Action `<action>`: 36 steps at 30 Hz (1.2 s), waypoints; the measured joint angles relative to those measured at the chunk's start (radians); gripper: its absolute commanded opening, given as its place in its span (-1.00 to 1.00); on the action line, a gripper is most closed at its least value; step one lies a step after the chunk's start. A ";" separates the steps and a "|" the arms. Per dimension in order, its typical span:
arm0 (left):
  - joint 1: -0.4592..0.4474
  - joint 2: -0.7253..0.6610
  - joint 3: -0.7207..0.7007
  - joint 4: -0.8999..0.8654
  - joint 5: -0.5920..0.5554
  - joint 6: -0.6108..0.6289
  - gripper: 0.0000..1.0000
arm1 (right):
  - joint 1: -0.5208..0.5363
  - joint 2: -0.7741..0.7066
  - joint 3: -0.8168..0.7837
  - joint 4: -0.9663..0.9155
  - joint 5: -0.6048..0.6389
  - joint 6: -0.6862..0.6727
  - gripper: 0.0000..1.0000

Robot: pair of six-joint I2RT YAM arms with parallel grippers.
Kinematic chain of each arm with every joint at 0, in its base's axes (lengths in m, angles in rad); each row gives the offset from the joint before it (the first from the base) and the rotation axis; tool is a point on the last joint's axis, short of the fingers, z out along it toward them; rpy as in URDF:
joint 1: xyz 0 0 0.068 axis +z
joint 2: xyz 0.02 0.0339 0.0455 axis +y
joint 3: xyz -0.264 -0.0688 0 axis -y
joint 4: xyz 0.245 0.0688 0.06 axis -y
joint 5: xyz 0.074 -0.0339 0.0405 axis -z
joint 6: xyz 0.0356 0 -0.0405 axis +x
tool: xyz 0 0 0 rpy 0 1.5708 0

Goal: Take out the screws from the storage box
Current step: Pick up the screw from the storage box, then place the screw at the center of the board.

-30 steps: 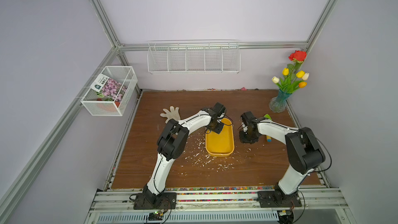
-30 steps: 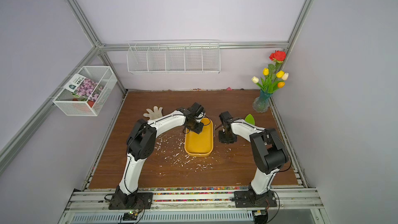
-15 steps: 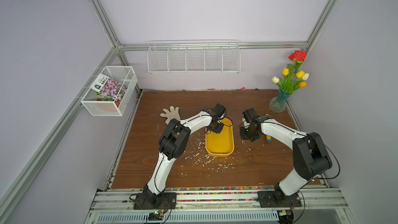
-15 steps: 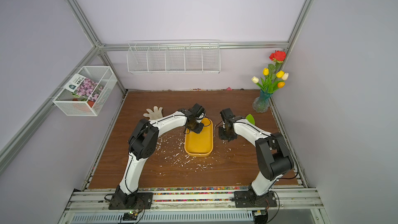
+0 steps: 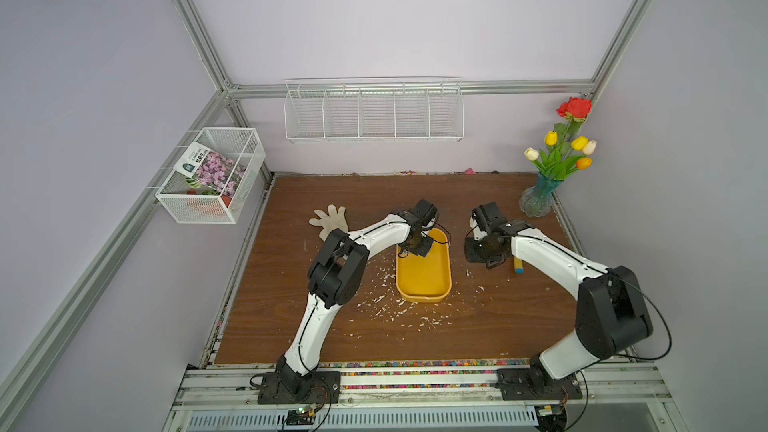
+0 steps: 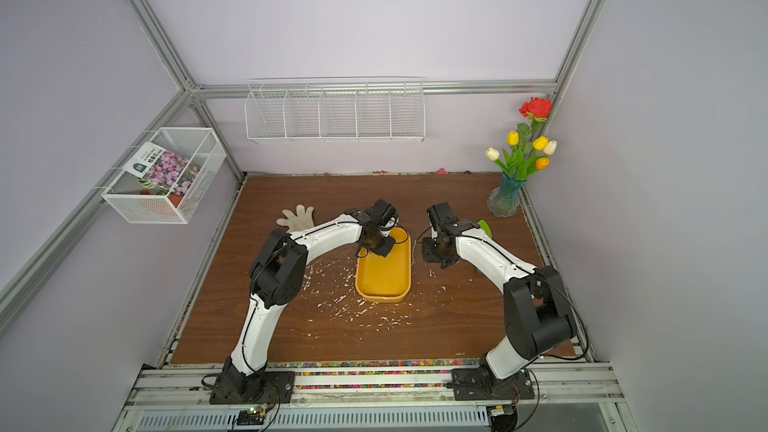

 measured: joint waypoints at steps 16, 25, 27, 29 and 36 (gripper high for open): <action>0.067 -0.313 -0.090 -0.109 0.018 -0.091 -1.00 | 0.116 0.003 0.119 0.017 -0.094 -0.023 -0.38; 0.184 -0.557 -0.385 -0.072 -0.014 -0.167 -1.00 | 0.208 0.188 0.263 0.056 -0.150 -0.058 -0.39; 0.194 -0.566 -0.447 -0.064 -0.018 -0.180 -1.00 | 0.222 0.240 0.299 0.061 -0.157 -0.064 -0.39; 0.201 -0.558 -0.511 -0.048 -0.018 -0.192 -1.00 | 0.230 0.300 0.332 0.065 -0.158 -0.069 -0.39; 0.202 -0.542 -0.647 0.013 -0.020 -0.232 -1.00 | 0.243 0.465 0.433 0.058 -0.150 -0.086 -0.33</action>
